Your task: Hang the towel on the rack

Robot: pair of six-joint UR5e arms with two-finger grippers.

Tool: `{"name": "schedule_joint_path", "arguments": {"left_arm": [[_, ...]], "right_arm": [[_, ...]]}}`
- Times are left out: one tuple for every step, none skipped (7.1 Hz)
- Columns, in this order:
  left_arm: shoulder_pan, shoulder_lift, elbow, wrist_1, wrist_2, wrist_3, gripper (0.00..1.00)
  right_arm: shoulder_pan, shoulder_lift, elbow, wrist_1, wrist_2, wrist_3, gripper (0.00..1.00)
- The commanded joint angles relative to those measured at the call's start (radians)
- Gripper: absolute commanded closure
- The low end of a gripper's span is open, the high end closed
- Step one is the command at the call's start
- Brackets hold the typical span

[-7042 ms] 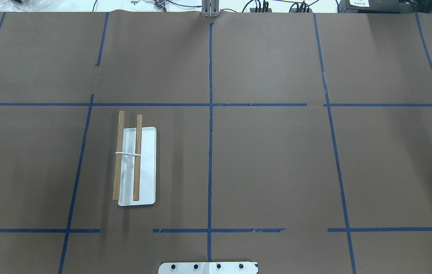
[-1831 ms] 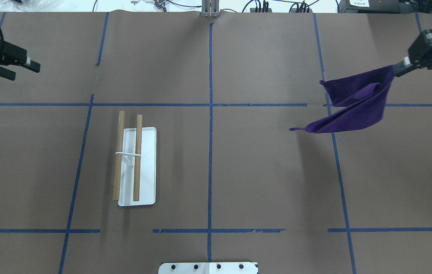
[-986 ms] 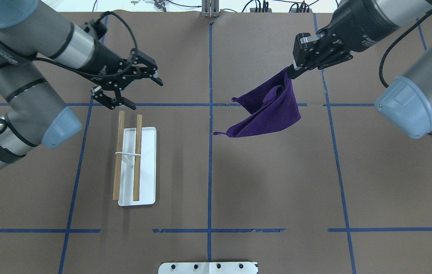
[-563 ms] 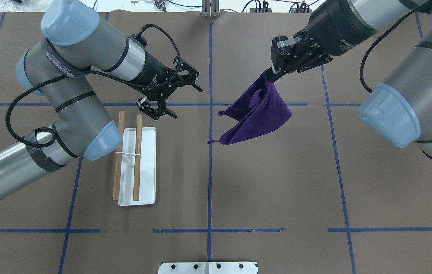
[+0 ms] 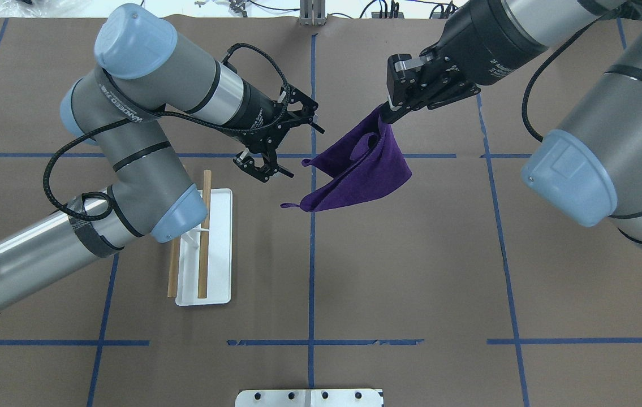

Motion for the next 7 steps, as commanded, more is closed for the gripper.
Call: {"name": "schedule_joint_path", "arguments": {"left_arm": [[0.038,-0.015,0.007,-0.024,0.056,-0.069,0.13],[0.038,-0.021,0.008,-0.024,0.057,-0.074,0.17],[0.039,-0.023,0.008,-0.025,0.057,-0.074,0.19],[0.039,-0.021,0.008,-0.025,0.057,-0.074,0.25],[0.039,-0.020,0.008,-0.024,0.057,-0.075,0.55],[0.039,-0.015,0.005,-0.024,0.056,-0.065,1.00],[0.038,-0.010,0.001,-0.021,0.056,-0.054,1.00]], "right_arm": [[-0.003,0.006,0.007,0.000,-0.001,0.007,1.00],[-0.003,0.006,0.011,0.000,-0.001,0.007,1.00],[-0.003,0.006,0.022,0.000,-0.001,0.010,1.00],[-0.003,0.006,0.027,0.000,0.000,0.010,1.00],[0.000,0.005,0.028,0.000,0.002,0.010,1.00],[0.003,-0.007,0.054,-0.002,0.005,0.010,1.00],[0.007,-0.024,0.072,0.000,0.008,0.008,1.00]]}}
